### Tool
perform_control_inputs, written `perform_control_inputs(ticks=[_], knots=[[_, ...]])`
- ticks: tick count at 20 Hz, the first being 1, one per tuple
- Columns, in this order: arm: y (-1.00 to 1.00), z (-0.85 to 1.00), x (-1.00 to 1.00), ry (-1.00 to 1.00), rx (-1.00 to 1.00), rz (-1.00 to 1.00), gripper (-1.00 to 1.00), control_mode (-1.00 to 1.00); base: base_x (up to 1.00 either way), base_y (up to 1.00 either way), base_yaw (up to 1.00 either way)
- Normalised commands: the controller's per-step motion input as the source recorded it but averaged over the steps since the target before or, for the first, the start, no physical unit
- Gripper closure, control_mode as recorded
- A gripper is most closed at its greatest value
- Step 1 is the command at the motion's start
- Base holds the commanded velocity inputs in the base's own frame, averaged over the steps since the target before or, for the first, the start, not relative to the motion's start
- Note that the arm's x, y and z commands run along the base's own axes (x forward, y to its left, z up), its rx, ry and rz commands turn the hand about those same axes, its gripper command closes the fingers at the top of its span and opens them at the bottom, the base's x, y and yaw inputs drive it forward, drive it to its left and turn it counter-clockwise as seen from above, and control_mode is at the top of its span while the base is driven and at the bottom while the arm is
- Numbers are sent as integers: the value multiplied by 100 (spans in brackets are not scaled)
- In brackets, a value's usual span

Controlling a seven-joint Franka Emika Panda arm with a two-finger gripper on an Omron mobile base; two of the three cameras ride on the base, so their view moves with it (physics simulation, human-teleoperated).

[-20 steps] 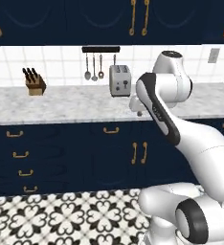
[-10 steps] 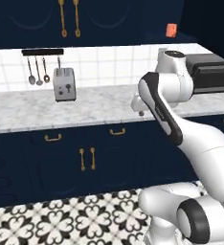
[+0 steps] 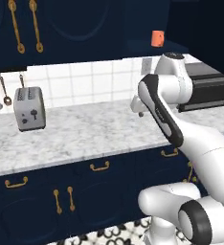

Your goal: Gather all objects into one cabinet and sort the glasses and bowls to opposite sides.

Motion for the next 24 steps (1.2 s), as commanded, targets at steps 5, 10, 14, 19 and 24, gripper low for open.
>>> perform_control_inputs(ticks=[5, 10, 14, 19, 24], knots=[[0, 0, 0, 0, 0, 0, -100, 100, 55, -65, -12], [0, 0, 0, 0, 0, 0, -100, 100, 75, 13, 0], [0, 0, 0, 0, 0, 0, -100, 100, 97, -52, 0], [0, 0, 0, 0, 0, 0, -100, 100, 72, -85, 0], [0, 0, 0, 0, 0, 0, -100, 100, 100, 15, -4]])
